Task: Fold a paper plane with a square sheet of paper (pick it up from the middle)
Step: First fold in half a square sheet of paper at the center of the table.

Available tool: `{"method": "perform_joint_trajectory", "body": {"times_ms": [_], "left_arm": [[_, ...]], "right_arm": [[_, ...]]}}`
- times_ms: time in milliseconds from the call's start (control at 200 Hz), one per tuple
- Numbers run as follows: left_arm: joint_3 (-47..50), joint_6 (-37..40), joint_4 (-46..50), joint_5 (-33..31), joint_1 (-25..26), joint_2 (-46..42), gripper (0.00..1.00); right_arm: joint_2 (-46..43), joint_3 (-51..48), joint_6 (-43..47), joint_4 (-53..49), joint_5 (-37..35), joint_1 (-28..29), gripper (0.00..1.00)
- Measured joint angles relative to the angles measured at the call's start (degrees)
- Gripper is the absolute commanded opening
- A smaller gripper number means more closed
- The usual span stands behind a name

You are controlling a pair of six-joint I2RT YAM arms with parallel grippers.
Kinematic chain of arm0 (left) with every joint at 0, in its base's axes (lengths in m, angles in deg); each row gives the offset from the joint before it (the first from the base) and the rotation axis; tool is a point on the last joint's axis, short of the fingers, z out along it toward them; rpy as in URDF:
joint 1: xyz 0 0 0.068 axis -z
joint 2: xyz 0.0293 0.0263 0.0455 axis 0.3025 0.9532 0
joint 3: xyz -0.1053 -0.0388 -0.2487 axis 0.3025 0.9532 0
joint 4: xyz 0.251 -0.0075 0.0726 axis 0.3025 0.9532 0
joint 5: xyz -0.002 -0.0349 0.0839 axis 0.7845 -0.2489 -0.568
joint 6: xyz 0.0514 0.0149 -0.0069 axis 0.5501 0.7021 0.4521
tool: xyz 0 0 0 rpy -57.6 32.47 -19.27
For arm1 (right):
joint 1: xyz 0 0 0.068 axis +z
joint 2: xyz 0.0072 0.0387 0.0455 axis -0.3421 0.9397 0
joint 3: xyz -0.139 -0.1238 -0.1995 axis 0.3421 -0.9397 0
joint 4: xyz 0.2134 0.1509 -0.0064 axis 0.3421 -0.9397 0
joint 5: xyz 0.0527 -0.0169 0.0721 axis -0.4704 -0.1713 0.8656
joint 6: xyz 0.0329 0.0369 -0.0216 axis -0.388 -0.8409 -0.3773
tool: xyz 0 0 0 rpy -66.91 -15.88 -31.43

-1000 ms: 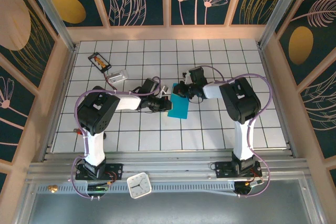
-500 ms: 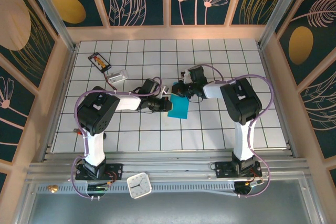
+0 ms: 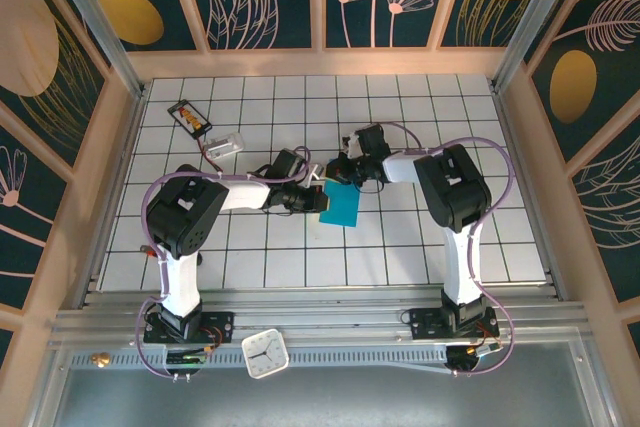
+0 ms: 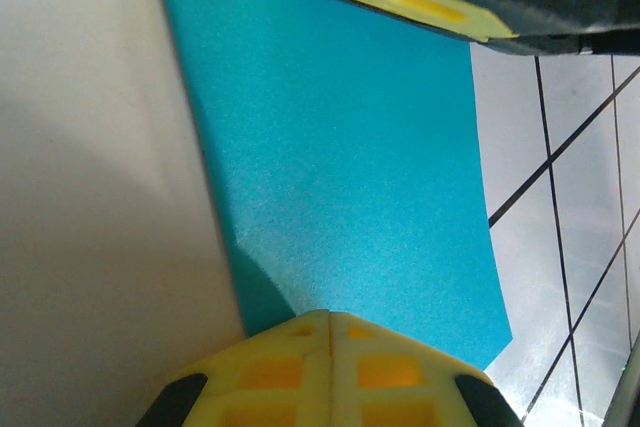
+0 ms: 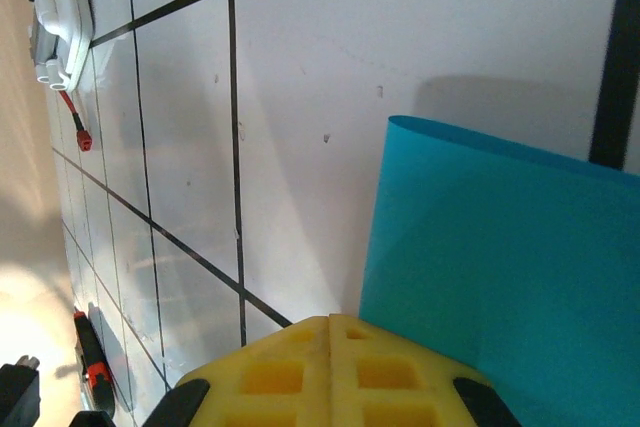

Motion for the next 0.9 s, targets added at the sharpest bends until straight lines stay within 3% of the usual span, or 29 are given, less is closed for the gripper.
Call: {"method": "perform_joint_trajectory", "body": {"times_ms": [901], "left_arm": [[-4.15,7.8,6.19,-5.22,0.0,0.74,0.0]], "right_arm": [[6.19,11.17,-0.24,-5.29,-0.37,-2.51,0.0]]}}
